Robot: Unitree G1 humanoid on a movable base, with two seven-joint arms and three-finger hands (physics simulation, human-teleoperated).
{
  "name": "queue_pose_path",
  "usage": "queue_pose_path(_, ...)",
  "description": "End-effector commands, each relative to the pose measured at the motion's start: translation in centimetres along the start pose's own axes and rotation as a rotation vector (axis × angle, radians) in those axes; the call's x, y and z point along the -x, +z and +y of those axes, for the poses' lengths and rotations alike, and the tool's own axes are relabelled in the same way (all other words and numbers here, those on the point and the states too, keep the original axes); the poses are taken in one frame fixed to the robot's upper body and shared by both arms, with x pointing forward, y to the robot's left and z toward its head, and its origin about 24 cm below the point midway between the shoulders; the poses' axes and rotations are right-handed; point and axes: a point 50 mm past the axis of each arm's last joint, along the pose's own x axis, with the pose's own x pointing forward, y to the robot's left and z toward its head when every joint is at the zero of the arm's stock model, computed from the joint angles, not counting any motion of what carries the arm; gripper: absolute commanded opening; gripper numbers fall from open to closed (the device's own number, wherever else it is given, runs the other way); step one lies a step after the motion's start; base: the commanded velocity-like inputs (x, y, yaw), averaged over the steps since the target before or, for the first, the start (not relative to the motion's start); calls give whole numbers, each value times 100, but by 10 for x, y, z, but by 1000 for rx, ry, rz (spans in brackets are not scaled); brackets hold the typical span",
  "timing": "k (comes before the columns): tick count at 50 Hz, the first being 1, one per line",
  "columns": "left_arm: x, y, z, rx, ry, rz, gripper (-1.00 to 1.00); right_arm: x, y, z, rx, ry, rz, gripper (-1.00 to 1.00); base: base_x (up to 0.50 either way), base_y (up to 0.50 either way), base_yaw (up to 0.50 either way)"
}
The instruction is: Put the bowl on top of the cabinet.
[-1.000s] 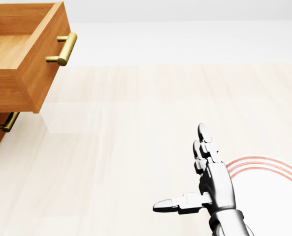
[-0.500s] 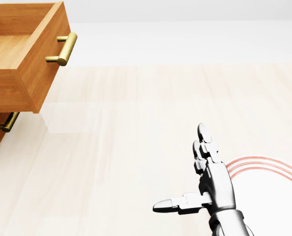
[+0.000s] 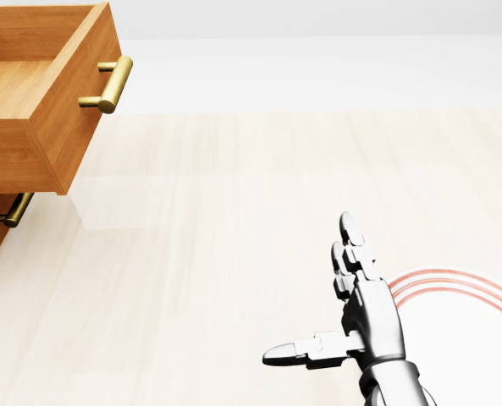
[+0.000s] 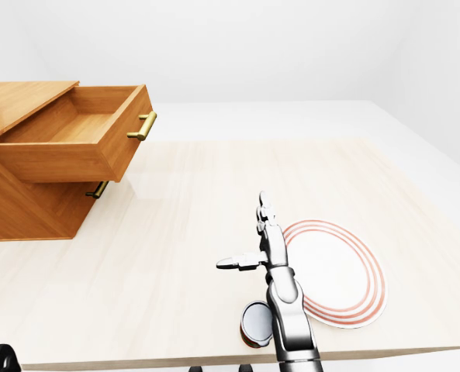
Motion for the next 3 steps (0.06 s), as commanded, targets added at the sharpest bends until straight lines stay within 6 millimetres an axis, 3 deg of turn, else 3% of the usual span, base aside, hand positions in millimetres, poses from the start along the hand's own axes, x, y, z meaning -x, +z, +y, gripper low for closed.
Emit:
queue_pose_path(1, 36, 75, 16, 96, -52, -252, 100, 1, 1, 0, 0, -1, -3, 100, 0, 0, 0)
queue_pose_path(3, 38, 75, 16, 110, -59, -241, 100, 1, 1, 0, 0, -1, -3, 100, 0, 0, 0)
